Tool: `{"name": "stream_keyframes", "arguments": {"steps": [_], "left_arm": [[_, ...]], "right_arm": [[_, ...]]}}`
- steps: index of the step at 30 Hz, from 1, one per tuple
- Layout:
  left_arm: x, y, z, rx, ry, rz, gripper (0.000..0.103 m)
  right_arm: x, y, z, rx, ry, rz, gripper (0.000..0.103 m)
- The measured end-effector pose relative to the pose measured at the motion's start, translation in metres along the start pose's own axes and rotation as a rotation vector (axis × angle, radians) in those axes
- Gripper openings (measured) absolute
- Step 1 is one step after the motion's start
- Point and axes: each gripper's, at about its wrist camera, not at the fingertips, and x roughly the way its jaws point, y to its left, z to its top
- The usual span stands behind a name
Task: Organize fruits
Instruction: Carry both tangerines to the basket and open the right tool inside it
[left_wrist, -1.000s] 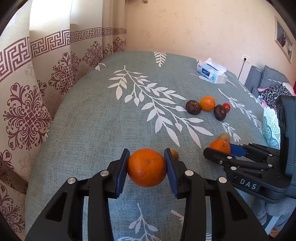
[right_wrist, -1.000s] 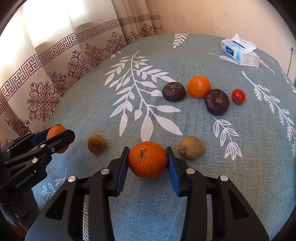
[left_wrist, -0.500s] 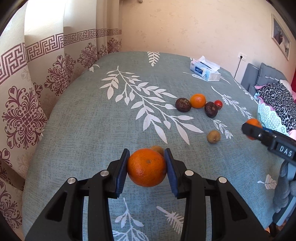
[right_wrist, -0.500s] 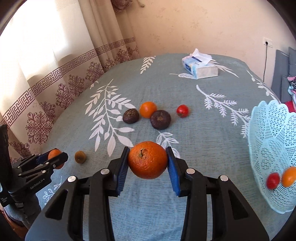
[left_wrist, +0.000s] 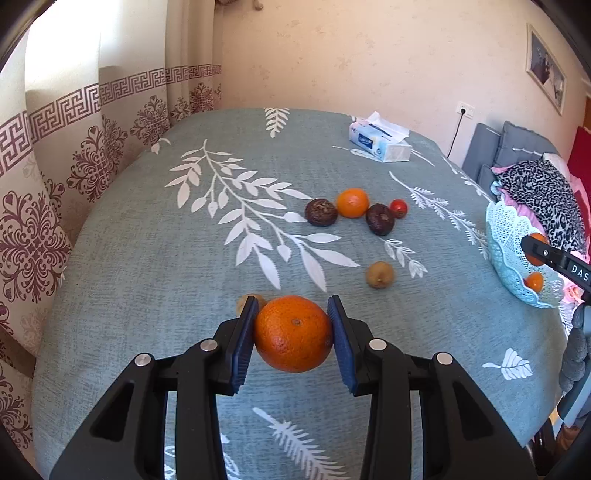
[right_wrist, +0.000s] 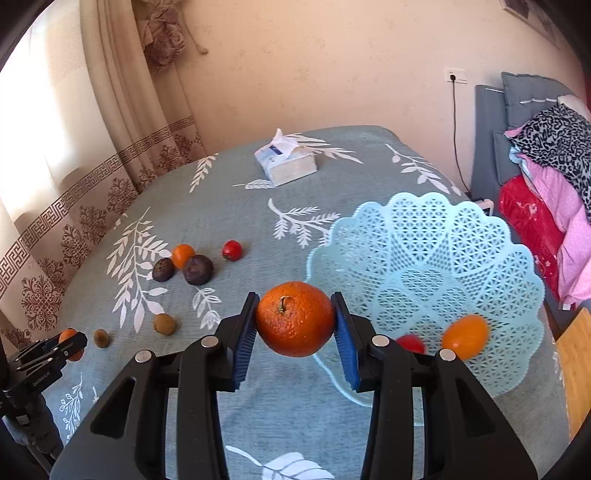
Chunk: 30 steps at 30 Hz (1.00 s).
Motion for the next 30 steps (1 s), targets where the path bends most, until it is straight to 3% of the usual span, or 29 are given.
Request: {"name": "stream_keyframes", "arguments": {"steps": [9, 19, 22, 30], "left_arm": [[0.0, -0.027, 0.005, 0.032, 0.001, -0.036, 0.039], [-0.002, -0.059, 0.015, 0.081, -0.013, -0.074, 0.039], [-0.001, -0.068, 0.018, 0.095, -0.014, -0.085, 0.039], [0.0, -0.099, 0.026, 0.145, -0.024, -0.128, 0.039]], "right_arm": [[-0.022, -0.055, -0.01, 0.07, -0.012, -0.097, 0.041], [-0.019, -0.08, -0.017, 0.128, 0.009, -0.094, 0.042], [-0.022, -0.085, -0.016, 0.153, -0.005, -0.092, 0.047], [-0.039, -0.096, -0.012, 0.194, -0.065, -0.105, 0.047]]}}
